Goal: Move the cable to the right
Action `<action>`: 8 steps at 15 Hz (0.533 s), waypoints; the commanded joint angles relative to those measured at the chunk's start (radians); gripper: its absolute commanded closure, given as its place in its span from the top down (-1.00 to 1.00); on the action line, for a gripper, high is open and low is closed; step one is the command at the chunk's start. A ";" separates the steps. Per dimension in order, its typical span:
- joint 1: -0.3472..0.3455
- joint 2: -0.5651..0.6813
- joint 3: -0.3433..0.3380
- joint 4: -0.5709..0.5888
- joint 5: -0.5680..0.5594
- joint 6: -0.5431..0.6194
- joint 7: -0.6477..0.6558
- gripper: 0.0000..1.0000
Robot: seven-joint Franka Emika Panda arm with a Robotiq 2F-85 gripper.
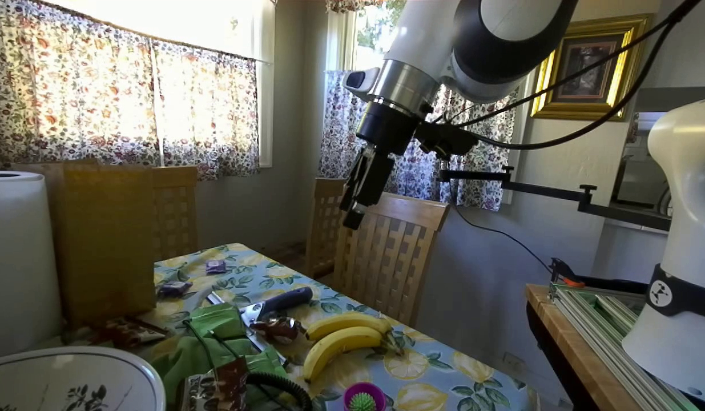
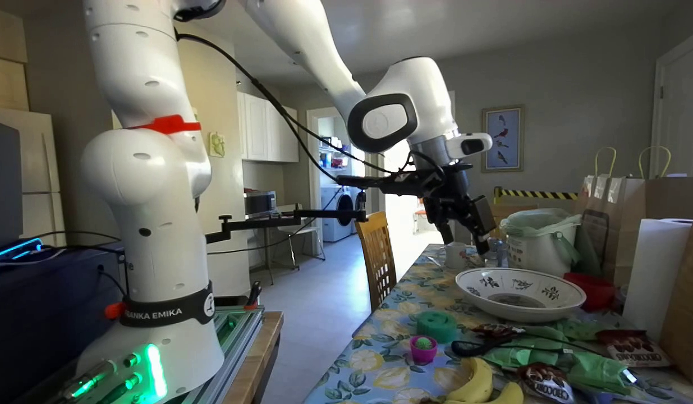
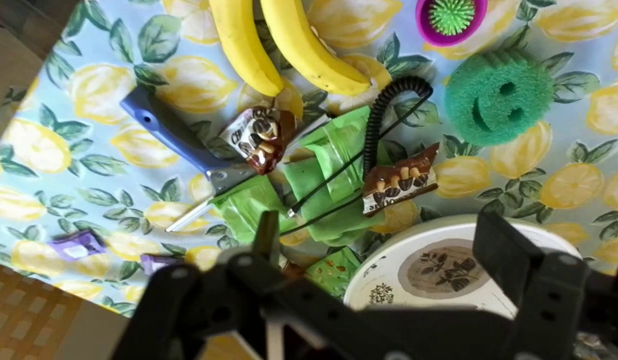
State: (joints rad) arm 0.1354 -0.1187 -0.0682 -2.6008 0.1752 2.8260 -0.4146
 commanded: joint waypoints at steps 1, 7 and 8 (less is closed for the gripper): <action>0.071 0.060 -0.034 0.052 0.203 -0.026 -0.254 1.00; 0.021 0.047 0.015 0.039 0.179 -0.057 -0.243 1.00; 0.021 0.047 0.014 0.040 0.180 -0.057 -0.247 1.00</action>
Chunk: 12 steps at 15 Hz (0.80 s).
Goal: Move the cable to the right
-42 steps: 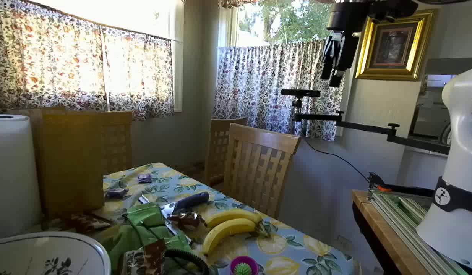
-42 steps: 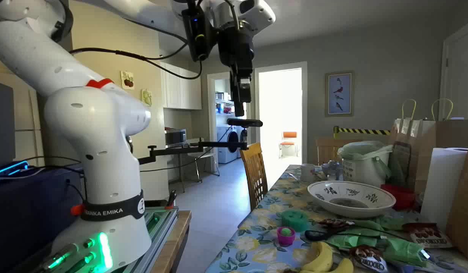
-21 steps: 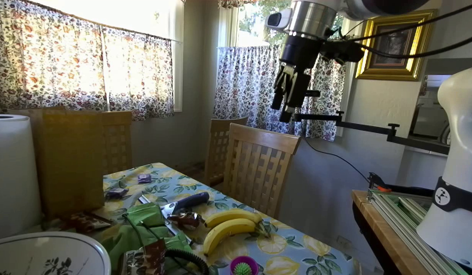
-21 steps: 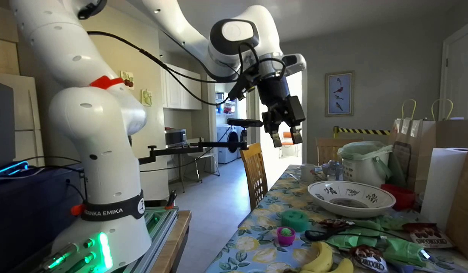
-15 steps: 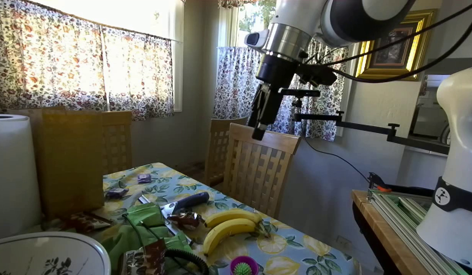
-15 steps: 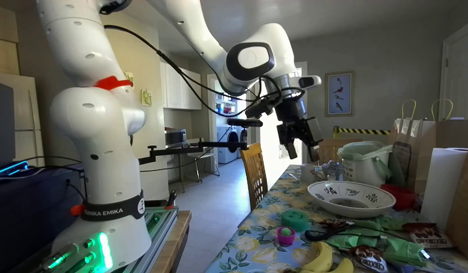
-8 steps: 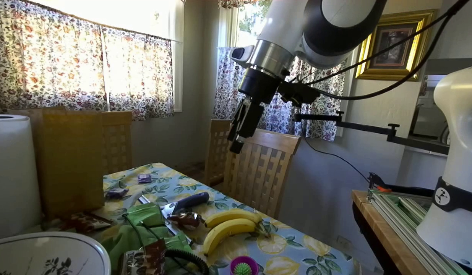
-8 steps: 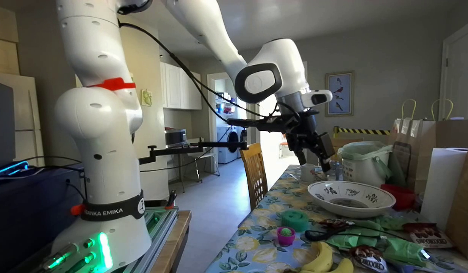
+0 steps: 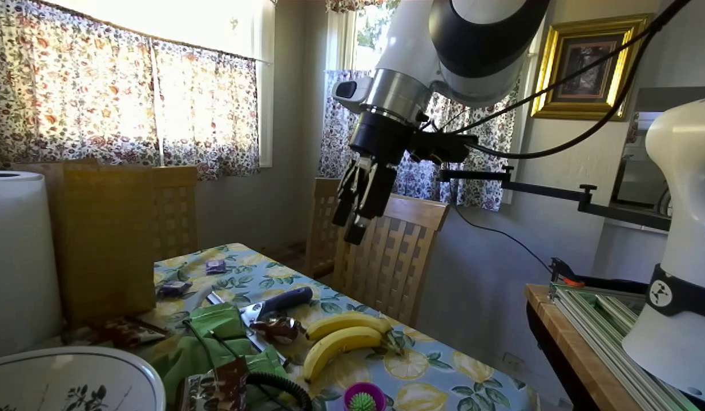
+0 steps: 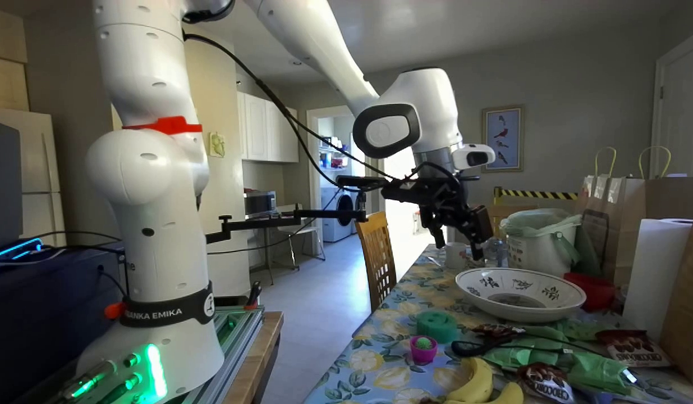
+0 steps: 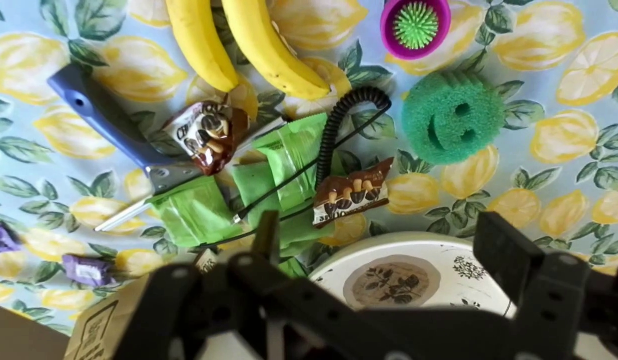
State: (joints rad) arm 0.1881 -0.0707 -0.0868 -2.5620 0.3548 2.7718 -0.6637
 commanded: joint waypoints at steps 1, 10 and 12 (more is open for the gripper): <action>-0.032 -0.001 0.033 0.001 0.001 -0.003 0.001 1.00; -0.085 0.212 0.103 0.071 0.035 0.062 -0.020 1.00; -0.121 0.268 0.133 0.091 0.017 0.089 0.001 1.00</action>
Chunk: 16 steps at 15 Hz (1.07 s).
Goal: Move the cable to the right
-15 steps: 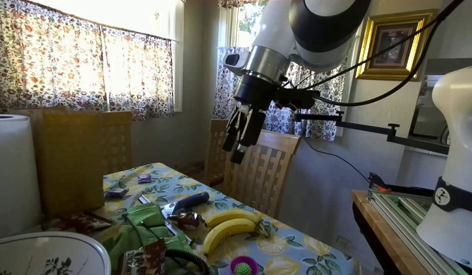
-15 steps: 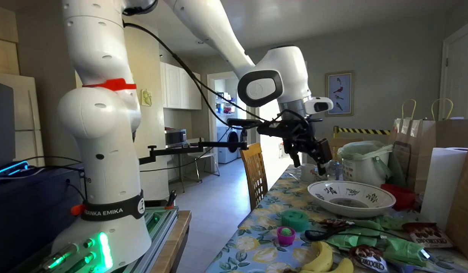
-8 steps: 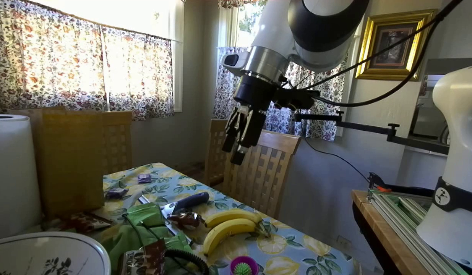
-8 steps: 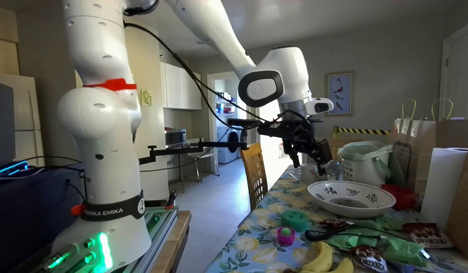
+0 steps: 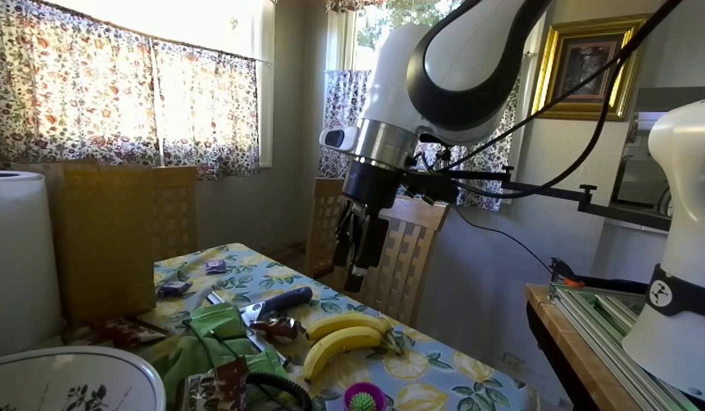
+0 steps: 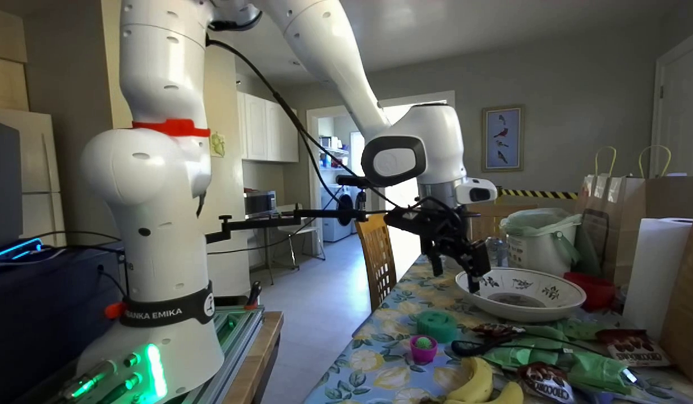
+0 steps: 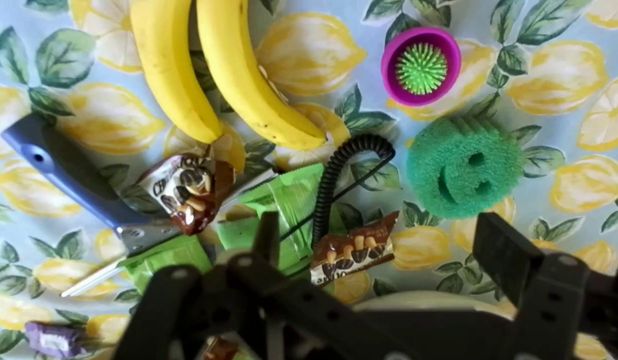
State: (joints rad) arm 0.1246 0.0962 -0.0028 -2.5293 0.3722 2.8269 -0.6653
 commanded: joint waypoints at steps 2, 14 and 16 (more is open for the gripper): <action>-0.084 0.150 0.068 0.072 -0.046 0.074 0.055 1.00; -0.208 0.284 0.259 0.137 -0.174 0.170 0.253 1.00; -0.215 0.284 0.265 0.136 -0.183 0.170 0.257 1.00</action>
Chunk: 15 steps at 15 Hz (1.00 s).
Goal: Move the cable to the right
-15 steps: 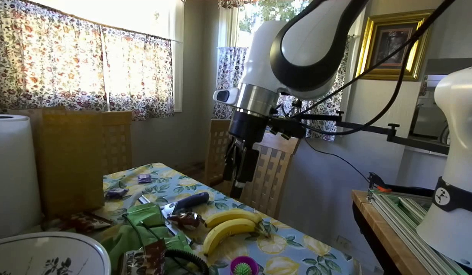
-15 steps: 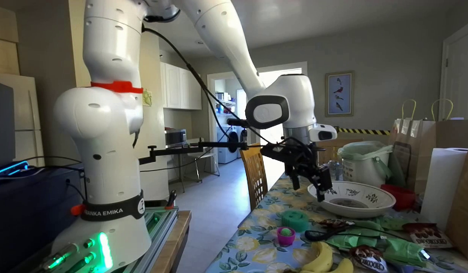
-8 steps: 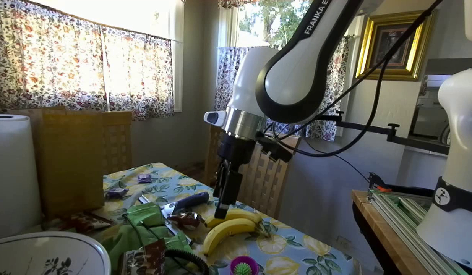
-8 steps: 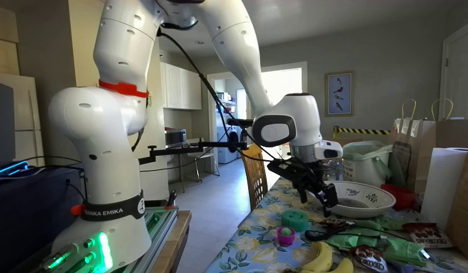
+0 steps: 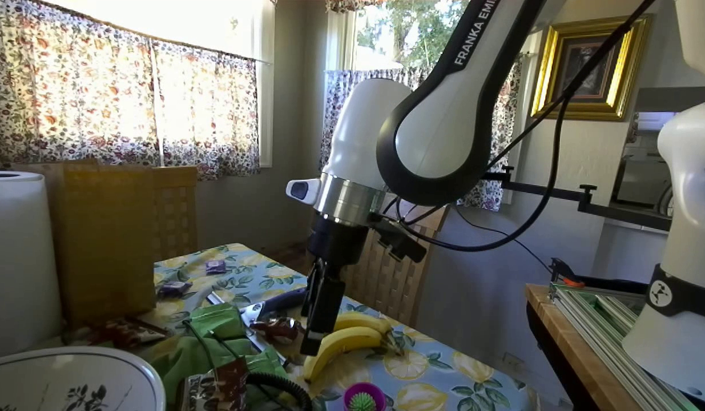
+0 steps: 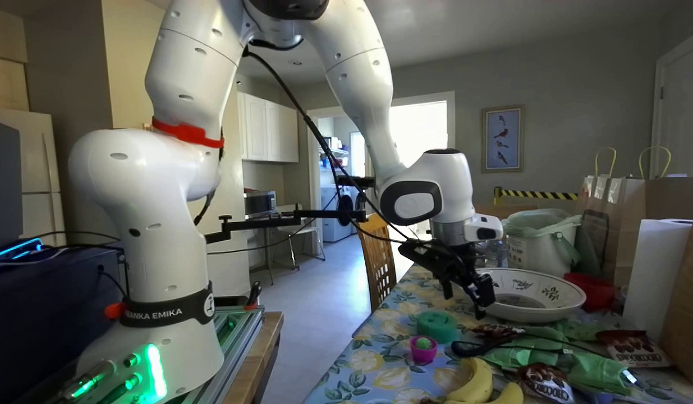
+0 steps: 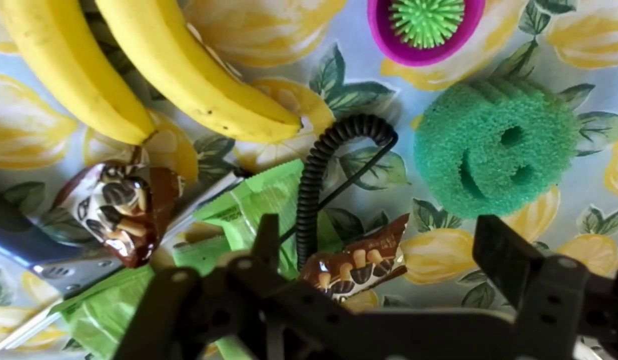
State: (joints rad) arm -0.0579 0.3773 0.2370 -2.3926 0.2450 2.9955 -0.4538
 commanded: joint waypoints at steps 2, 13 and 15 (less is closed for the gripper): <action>-0.034 0.003 0.033 0.000 -0.064 0.003 0.041 1.00; 0.025 0.145 -0.093 0.074 -0.282 0.054 0.127 1.00; 0.032 0.165 -0.112 0.089 -0.302 0.051 0.144 1.00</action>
State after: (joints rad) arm -0.0486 0.4869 0.1586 -2.3558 -0.0102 3.0340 -0.3594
